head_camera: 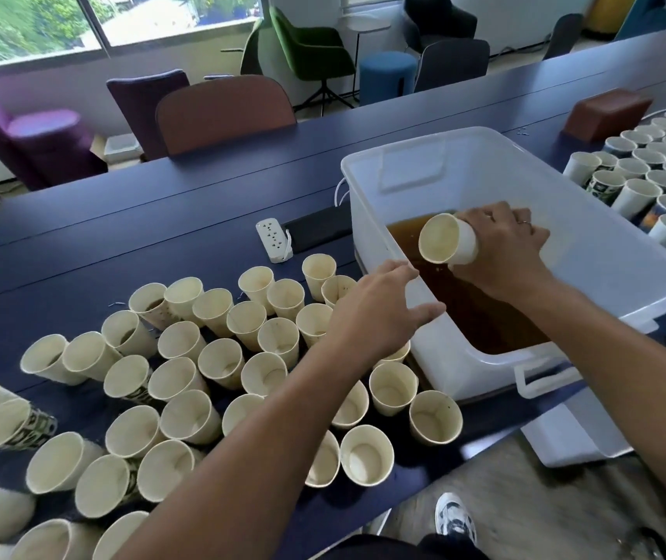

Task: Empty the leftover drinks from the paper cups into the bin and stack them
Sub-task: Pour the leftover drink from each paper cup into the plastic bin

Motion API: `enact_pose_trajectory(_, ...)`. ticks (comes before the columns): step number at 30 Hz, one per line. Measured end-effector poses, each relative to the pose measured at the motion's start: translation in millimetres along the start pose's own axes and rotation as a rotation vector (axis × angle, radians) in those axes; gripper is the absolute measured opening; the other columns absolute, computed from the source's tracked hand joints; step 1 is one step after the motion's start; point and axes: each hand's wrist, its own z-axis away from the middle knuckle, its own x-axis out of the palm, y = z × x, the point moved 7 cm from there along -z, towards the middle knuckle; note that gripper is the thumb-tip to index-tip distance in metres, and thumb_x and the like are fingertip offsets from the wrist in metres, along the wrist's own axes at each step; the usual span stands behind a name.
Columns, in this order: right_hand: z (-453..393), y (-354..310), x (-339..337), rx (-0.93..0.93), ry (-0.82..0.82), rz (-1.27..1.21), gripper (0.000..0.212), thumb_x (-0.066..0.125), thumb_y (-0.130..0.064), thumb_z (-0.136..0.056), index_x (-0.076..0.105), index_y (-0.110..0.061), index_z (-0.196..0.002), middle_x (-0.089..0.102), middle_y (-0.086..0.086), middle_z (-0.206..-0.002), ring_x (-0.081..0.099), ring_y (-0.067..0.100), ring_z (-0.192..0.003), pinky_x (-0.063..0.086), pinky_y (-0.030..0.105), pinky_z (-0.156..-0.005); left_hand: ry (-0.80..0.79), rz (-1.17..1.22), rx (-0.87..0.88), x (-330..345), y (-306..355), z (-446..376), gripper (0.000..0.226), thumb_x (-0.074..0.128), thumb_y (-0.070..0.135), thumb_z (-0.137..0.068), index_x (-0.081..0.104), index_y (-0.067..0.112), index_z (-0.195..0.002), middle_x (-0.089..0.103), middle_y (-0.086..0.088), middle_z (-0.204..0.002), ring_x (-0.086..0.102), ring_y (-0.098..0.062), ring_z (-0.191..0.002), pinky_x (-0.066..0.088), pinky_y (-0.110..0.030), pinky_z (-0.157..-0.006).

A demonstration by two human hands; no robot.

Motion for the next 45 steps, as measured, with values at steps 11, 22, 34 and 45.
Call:
enact_pose_trajectory(11,32,-129,-36,-0.251,0.187,-0.454,0.078,0.087,-0.037,-0.065,0.052,-0.02,-0.133,0.045,0.02,-0.129,0.042,0.037,-0.119,0.038,0.054,-0.094,0.578,0.361,0.004,-131,-35,46,0.012,0.066,0.038,-0.096,0.072,0.027,-0.096,0.069,0.017,-0.08,0.066,-0.002,-0.076,0.057,-0.023,-0.071)
enact_pose_trajectory(22,98,-258,86,-0.434,-0.419,-0.696,0.088,0.075,-0.062,-0.063,0.044,-0.026,-0.138,0.049,-0.003,-0.132,0.041,0.02,-0.126,0.039,0.056,-0.1,0.64,0.436,-0.391,-123,-177,144,0.019,0.075,0.02,-0.089,0.069,0.021,-0.071,0.064,0.011,-0.061,0.058,-0.007,-0.056,0.049,-0.026,-0.061)
enact_pose_trajectory(34,72,-429,111,-0.703,-0.73,-0.874,0.099,0.079,-0.065,-0.067,0.025,-0.041,-0.147,0.046,-0.007,-0.13,0.051,0.01,-0.111,0.045,0.028,-0.093,0.948,0.122,-0.646,-251,-283,229,0.011,0.068,0.029,-0.093,0.069,0.027,-0.082,0.063,0.015,-0.067,0.059,-0.002,-0.06,0.048,-0.024,-0.065)
enact_pose_trajectory(45,80,-496,196,-0.585,-0.706,-0.67,0.045,0.057,-0.053,-0.096,0.056,-0.028,-0.133,0.065,-0.003,-0.114,0.062,0.013,-0.097,0.052,0.025,-0.074,0.583,0.028,-1.028,-208,-424,253,0.004,0.073,0.033,-0.086,0.071,0.031,-0.083,0.074,0.002,-0.095,0.067,-0.022,-0.092,0.055,-0.038,-0.084)
